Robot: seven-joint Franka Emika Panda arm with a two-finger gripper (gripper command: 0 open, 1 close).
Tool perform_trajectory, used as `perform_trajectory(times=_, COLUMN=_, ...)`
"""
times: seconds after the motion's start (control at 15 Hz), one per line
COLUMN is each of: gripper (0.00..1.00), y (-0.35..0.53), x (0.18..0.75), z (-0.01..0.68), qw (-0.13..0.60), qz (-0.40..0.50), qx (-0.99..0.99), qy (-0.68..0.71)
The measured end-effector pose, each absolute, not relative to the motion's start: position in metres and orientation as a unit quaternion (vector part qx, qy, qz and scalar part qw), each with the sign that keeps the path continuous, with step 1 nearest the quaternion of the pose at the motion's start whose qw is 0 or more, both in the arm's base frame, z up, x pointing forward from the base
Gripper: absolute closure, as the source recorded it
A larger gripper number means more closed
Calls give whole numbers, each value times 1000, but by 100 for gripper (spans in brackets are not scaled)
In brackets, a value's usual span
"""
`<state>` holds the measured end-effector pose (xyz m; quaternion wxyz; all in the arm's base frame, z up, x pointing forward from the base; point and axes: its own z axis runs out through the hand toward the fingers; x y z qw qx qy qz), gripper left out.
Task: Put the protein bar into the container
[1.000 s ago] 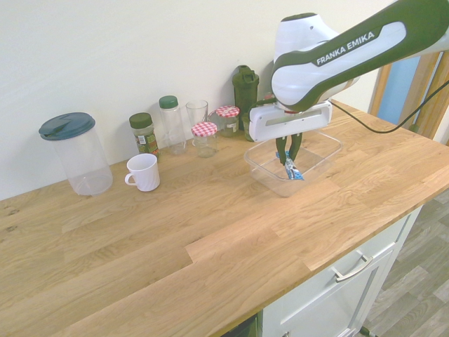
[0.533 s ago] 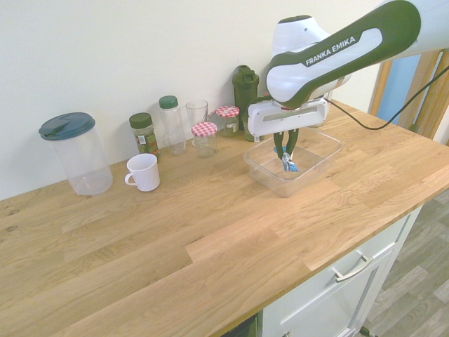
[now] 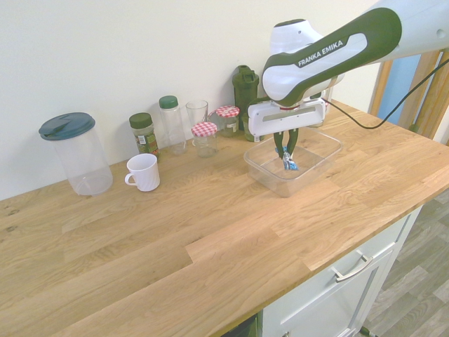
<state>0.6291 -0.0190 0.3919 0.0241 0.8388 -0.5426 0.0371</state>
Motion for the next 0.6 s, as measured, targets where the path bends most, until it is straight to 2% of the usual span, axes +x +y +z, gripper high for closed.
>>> perform_trajectory(times=0.33, gripper=0, y=-21, x=630, z=397, qw=20, qz=41, qx=838, qy=-544)
perform_trajectory(times=0.6, gripper=0, y=-25, x=607, z=475, qw=-21, qz=83, qx=838, qy=-538)
